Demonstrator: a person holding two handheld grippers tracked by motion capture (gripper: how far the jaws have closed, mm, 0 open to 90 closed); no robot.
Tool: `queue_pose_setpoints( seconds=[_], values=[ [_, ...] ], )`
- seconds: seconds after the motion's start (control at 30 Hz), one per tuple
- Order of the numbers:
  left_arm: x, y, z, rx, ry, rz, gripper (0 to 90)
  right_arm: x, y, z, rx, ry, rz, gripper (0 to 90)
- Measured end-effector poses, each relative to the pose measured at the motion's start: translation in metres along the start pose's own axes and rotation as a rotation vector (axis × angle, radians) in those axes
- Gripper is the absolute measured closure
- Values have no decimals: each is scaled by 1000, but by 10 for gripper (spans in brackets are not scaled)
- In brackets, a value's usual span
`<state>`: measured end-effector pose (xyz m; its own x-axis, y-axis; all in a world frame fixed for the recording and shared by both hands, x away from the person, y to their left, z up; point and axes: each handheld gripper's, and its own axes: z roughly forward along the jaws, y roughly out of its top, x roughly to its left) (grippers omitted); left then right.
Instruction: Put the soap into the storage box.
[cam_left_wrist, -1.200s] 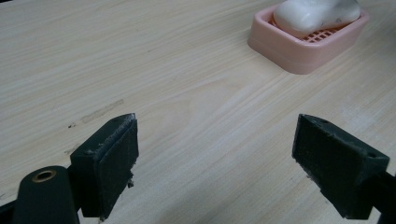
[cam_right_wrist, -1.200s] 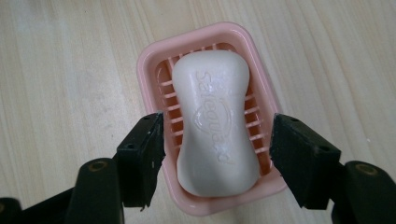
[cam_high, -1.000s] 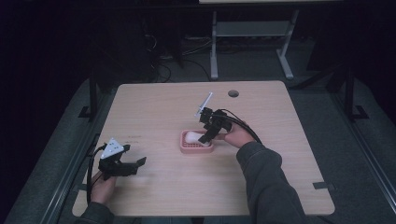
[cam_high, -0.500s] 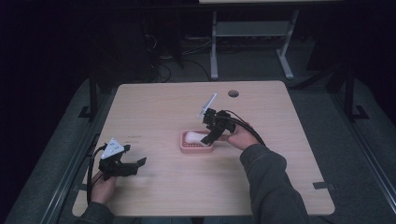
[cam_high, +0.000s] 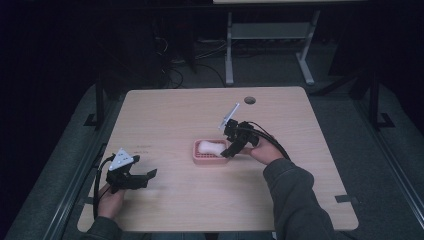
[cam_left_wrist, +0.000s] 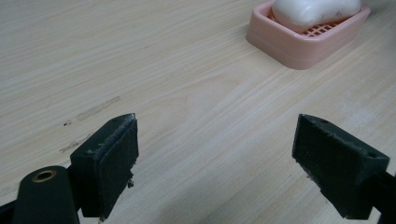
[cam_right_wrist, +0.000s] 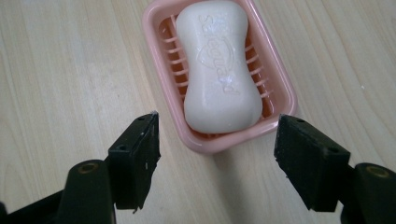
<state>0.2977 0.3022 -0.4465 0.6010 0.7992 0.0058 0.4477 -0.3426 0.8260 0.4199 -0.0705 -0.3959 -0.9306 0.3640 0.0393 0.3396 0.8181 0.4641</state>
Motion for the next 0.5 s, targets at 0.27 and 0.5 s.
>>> queue_pose_setpoints(
  seconds=[0.27,0.5],
  values=[
    [0,0,0,0,0,-1,139,1,-10,-4,-9,-2,6,299],
    [0,0,0,0,1,0,139,3,-15,-9,3,-3,14,288]
  ],
)
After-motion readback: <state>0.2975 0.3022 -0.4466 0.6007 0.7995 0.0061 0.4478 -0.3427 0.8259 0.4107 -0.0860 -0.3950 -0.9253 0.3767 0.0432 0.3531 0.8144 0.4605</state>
